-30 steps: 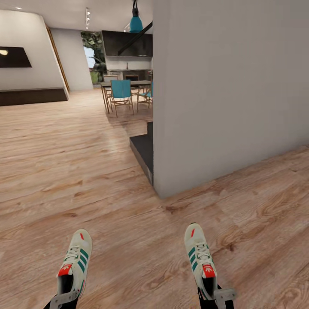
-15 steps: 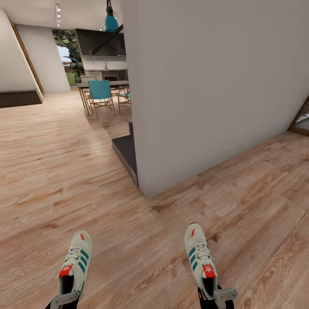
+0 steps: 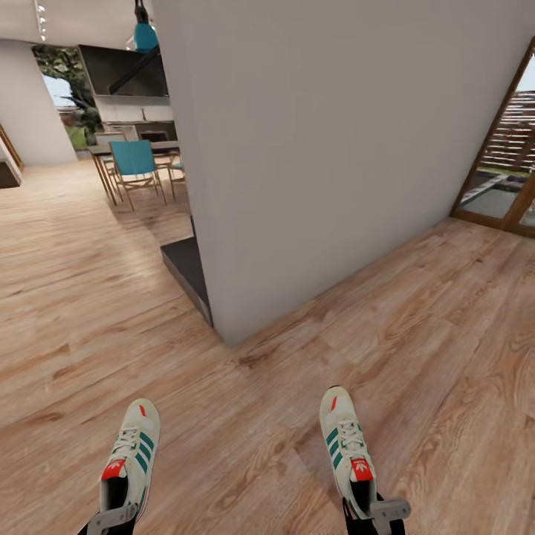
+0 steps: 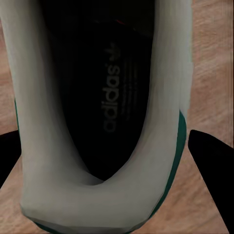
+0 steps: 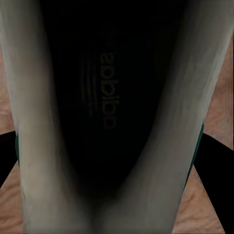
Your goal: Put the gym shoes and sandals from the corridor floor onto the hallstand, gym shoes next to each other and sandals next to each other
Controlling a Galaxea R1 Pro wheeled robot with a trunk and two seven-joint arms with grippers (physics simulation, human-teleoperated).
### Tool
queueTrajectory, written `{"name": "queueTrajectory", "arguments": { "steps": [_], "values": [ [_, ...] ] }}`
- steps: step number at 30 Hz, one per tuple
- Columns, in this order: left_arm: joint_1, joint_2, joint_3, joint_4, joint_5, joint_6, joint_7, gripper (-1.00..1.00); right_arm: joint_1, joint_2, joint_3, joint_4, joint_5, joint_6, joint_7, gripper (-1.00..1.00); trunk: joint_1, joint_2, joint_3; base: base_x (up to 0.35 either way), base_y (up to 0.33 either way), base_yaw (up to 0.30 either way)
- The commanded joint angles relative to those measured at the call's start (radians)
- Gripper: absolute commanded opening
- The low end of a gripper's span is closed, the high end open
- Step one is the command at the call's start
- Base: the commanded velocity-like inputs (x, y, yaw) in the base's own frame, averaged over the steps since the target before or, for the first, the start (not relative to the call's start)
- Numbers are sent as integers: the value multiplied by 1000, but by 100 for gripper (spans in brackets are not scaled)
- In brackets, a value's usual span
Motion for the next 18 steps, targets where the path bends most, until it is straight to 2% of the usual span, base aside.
{"name": "queueTrajectory", "arguments": {
  "steps": [1, 9, 18],
  "values": [
    [-1, -1, 8, 0, -9, -4, -7, -100, -1, -1, 9, 0, -7, -3, -6, -100, 0, 0, -1, 0, 0, -278],
    [-1, -2, 8, 0, -9, -4, -7, -100, -1, -1, 9, 0, -7, -3, -6, -100, 0, 0, -1, 45, 0, -279],
    [-1, -2, 8, 0, -9, -4, -7, -100, -1, -1, 9, 0, -7, -3, -6, -100, 0, 0, -1, 299, -1, -279]
  ]
}}
